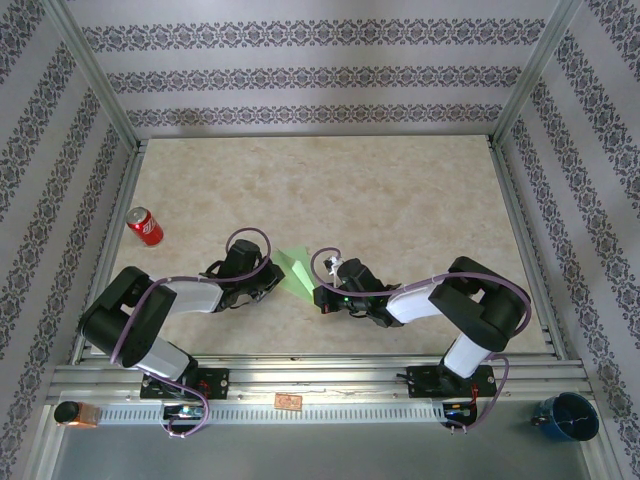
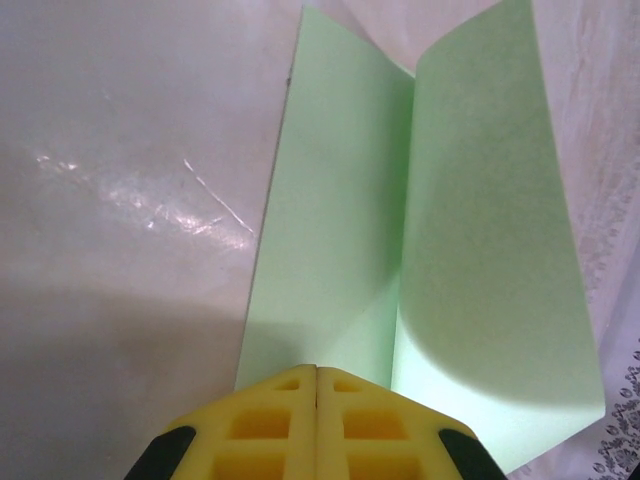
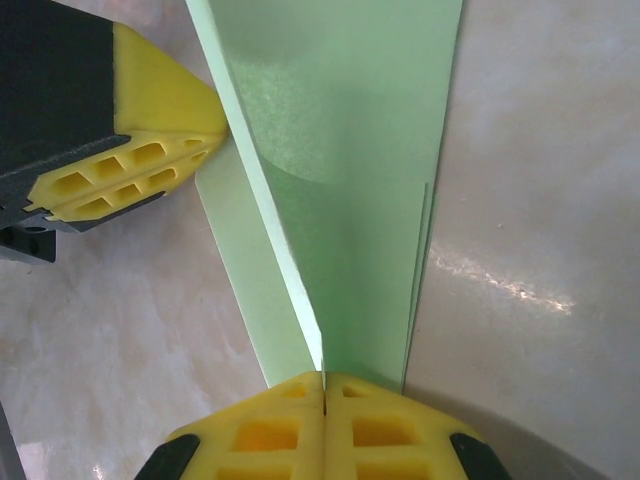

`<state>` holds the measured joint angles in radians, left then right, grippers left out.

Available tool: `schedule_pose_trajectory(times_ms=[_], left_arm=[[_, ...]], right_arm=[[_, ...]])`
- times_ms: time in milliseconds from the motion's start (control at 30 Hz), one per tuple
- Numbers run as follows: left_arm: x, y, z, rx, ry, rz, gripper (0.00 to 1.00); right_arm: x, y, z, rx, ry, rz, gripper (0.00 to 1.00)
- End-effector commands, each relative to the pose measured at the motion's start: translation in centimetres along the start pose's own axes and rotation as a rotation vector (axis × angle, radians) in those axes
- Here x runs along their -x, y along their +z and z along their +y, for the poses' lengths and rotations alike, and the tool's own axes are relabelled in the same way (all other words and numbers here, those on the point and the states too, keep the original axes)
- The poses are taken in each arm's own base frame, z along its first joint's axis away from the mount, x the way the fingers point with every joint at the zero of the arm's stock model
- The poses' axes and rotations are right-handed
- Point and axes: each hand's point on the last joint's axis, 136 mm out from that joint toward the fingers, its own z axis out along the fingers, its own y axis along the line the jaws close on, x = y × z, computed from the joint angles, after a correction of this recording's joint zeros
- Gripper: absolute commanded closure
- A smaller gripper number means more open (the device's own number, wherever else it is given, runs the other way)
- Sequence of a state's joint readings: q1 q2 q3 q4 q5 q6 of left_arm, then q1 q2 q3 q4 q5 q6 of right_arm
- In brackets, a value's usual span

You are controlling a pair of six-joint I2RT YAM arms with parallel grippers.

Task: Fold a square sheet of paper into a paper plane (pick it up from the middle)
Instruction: Fourth fold the wing at the center of the table.

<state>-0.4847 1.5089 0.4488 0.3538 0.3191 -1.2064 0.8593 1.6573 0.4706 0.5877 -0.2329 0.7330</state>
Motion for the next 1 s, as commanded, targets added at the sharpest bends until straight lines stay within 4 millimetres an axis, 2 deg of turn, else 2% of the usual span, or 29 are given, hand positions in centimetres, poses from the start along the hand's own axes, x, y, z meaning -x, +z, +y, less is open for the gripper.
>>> schedule_pose_trajectory(times_ms=[0, 300, 767, 967], left_arm=[[-0.3, -0.3, 0.6, 0.025, -0.001, -0.008, 0.97], [-0.5, -0.3, 1.3, 0.045, -0.001, -0.011, 0.97], [-1.2, 0.1, 2.8, 0.081, -0.014, 0.013, 0.98], [-1.3, -0.2, 3.3, 0.092, -0.027, 0.007, 0.99]], right_arm=[[-1.7, -0.2, -0.6, -0.003, 0.060, 0.066, 1.00], [-2.3, 0.1, -0.9, -0.005, 0.103, 0.081, 0.99], [-1.4, -0.6, 0.5, 0.034, 0.116, 0.071, 0.98], [-1.3, -0.8, 0.3, 0.023, 0.130, 0.063, 0.97]])
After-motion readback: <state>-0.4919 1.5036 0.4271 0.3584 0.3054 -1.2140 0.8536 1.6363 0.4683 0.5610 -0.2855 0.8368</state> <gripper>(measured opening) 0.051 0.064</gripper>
